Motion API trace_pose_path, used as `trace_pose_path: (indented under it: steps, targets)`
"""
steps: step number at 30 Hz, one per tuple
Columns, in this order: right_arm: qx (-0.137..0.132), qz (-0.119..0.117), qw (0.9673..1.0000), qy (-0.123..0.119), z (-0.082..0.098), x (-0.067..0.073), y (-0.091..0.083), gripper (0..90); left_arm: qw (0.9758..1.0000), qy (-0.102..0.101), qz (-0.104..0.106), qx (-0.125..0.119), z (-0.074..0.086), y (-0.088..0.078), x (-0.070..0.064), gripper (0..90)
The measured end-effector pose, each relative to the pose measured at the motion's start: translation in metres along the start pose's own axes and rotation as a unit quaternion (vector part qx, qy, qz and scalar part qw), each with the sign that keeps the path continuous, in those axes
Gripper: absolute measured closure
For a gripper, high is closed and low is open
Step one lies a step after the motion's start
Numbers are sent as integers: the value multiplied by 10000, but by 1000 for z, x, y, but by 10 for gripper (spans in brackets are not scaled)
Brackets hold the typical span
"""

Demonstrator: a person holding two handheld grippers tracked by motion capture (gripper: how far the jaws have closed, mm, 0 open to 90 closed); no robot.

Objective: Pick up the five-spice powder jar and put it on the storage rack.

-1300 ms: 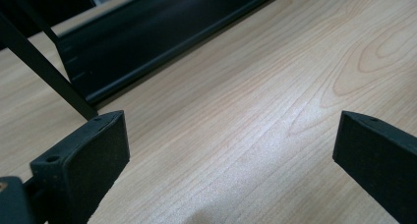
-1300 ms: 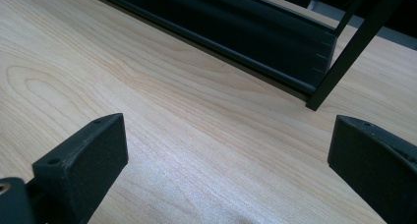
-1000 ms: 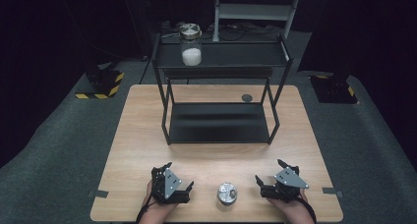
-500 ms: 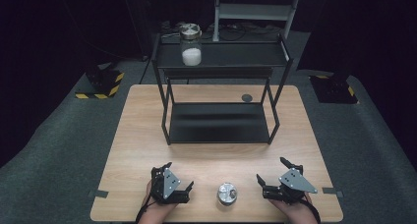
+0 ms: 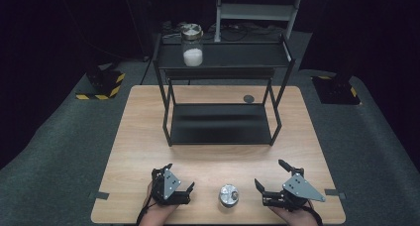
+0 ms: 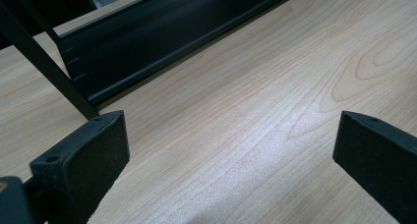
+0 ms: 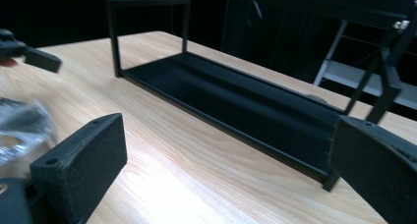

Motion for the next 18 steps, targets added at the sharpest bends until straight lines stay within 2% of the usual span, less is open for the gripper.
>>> trace_pose_path:
  steps: [5, 10, 18]
  targets:
    - [-141, -246, 9995, 160, -5, 7, -2, 0, 10000, 46, -16, -25, 0, 0, -1, 8]
    - [-227, -445, 9987, 94, -10, 21, -2, 0, 10000, 57, -12, -24, 0, -1, -1, 8]
    - [-277, -655, 9973, 179, -10, 38, 2, 0, 9999, 101, -17, -38, 0, -1, -2, 8]
Point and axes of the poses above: each handheld gripper's, and its own axes: y roughly forward along the jaws, z roughly out of its underside, x roughly to its left, the point moved 10 cm from there along y, roughly forward along the jaws, and after that the axes turned 2 degrees about y, right-handed, at the moved point
